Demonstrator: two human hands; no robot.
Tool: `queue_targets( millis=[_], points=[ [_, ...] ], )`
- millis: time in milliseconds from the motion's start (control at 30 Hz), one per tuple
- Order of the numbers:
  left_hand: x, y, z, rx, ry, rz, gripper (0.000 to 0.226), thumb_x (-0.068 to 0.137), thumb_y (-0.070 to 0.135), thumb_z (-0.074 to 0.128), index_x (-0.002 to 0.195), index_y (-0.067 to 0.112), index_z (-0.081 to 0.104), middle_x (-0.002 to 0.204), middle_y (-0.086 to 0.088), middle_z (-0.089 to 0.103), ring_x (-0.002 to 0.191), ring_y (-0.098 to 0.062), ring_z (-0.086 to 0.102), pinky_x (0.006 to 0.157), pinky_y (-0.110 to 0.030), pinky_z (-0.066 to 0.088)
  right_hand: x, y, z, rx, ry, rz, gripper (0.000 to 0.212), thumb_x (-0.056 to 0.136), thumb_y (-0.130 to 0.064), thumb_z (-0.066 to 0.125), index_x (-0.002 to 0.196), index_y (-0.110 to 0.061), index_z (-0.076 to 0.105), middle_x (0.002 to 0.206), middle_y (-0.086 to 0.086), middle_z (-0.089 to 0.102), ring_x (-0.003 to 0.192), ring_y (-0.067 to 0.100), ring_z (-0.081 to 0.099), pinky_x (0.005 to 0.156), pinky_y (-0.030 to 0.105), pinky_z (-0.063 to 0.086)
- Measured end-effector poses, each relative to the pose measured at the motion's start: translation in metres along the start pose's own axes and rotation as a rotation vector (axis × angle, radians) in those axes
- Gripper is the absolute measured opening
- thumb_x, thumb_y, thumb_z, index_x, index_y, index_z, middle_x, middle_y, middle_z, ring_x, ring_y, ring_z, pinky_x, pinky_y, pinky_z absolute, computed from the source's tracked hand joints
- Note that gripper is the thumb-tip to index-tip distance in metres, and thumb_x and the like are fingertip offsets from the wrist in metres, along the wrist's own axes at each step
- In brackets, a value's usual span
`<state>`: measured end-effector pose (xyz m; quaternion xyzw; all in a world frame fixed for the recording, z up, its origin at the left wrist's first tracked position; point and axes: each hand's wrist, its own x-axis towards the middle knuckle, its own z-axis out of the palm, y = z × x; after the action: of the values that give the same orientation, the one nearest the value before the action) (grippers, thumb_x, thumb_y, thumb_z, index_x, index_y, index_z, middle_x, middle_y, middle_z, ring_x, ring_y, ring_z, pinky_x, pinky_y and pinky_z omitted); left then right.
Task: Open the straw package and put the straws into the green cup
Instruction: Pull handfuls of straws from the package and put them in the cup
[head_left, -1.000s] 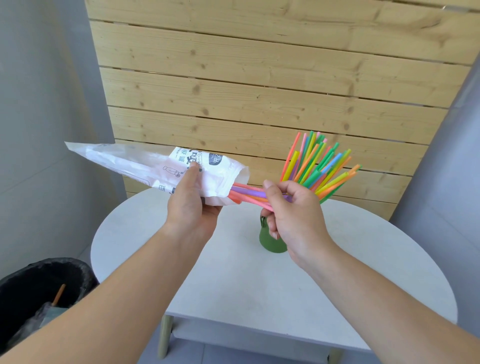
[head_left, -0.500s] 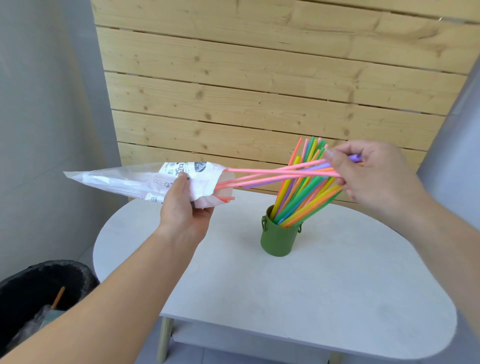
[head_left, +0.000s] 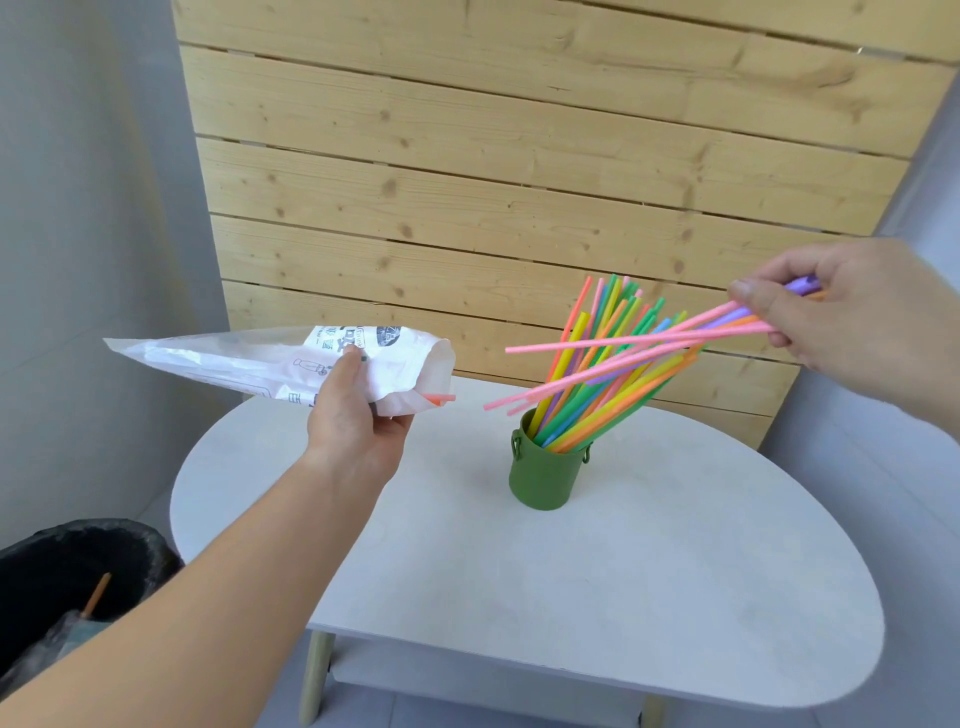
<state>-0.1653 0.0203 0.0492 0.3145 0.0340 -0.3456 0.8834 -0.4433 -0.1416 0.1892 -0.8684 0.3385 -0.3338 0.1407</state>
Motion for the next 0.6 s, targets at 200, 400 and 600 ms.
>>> queue_targets(
  millis=[200,400,600],
  points=[
    [-0.003,-0.002,0.001,0.022,-0.022,0.010,0.016,0.106,0.019,0.062,0.119,0.010,0.061,0.114,-0.011,0.074,0.077,-0.028,0.082,0.050,-0.044,0.063,0.011,-0.007,0.000,-0.228,-0.096,0.019,0.023,0.093,-0.038,0.064,0.074,-0.026,0.069,0.055,-0.002,0.067,0.050,0.024,0.058,0.049,0.027,0.037],
    [-0.004,-0.004,0.003,0.013,-0.042,0.022,0.025,0.107,0.019,0.060,0.129,0.008,0.057,0.115,-0.013,0.072,0.067,-0.028,0.082,0.048,-0.043,0.062,0.021,-0.017,0.000,-0.338,-0.145,-0.016,0.024,0.093,-0.038,0.064,0.074,-0.024,0.067,0.061,0.003,0.069,0.055,0.022,0.059,0.050,0.030,0.033],
    [-0.005,-0.003,0.005,0.009,-0.050,0.023,0.028,0.107,0.019,0.059,0.132,0.006,0.056,0.113,-0.013,0.073,0.067,-0.029,0.082,0.048,-0.043,0.062,0.027,-0.022,-0.001,-0.375,-0.141,-0.050,0.025,0.093,-0.038,0.065,0.072,-0.024,0.066,0.057,-0.001,0.067,0.053,0.019,0.057,0.048,0.028,0.030]
  ],
)
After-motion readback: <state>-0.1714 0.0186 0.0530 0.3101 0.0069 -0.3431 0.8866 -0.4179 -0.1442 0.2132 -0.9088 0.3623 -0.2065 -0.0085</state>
